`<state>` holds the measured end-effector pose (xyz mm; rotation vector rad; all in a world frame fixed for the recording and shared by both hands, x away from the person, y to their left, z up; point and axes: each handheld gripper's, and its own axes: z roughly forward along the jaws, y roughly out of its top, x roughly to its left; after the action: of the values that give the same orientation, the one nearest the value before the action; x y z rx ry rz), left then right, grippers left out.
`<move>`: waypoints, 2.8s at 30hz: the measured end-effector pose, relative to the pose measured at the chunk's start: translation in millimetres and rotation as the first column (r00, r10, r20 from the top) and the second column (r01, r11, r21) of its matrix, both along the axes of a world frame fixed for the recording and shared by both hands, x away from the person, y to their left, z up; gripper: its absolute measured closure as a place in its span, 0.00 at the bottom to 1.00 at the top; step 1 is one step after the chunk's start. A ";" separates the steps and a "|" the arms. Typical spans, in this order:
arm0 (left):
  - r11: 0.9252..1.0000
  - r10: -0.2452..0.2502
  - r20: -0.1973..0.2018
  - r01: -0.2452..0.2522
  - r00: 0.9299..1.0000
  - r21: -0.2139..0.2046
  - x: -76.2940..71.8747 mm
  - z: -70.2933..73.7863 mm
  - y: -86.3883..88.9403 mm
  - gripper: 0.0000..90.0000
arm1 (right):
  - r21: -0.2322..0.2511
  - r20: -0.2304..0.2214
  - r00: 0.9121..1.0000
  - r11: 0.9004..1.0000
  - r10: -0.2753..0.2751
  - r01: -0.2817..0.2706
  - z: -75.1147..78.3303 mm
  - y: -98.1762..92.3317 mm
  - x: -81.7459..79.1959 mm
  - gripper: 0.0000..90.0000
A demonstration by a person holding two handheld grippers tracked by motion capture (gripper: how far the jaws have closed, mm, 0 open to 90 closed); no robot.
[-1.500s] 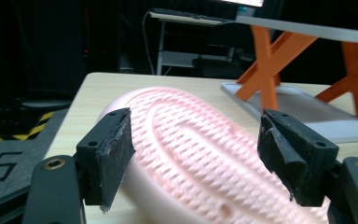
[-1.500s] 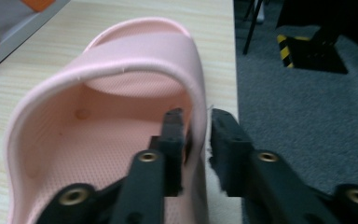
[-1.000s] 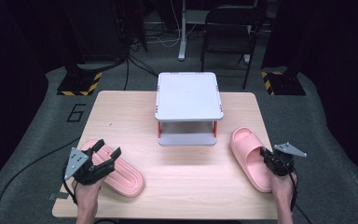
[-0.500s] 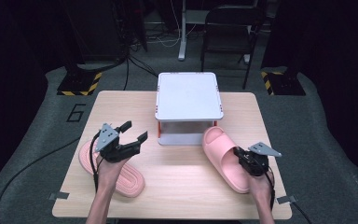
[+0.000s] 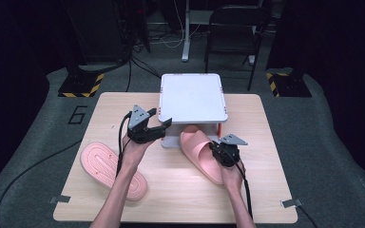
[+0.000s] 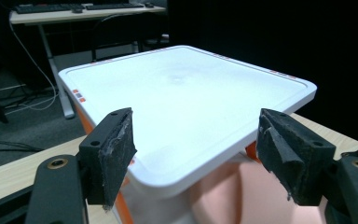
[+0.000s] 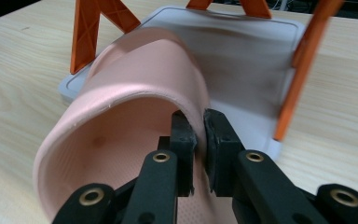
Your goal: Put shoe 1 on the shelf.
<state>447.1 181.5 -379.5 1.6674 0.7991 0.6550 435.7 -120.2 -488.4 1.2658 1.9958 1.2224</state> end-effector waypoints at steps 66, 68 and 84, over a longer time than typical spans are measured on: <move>0.999 0.012 -0.125 -0.007 0.992 0.038 40.7 -15.2 -18.2 0.37 | -0.029 -0.043 0.936 0.936 0.350 -0.351 -25.8 3.0 -17.3 0.53; 0.999 0.014 -0.125 -0.009 0.992 0.038 40.8 -15.2 -18.0 0.37 | -0.029 -0.042 0.940 0.940 0.339 -0.340 -24.2 8.7 -13.8 0.52; 0.999 0.013 -0.125 -0.008 0.992 0.040 41.2 -15.1 -17.5 0.37 | -0.025 0.001 0.962 0.961 0.274 -0.274 -23.3 46.5 10.0 0.48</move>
<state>488.3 164.0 -394.6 1.7549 0.8900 0.5807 445.6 -73.6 -511.7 0.9957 2.2315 1.3185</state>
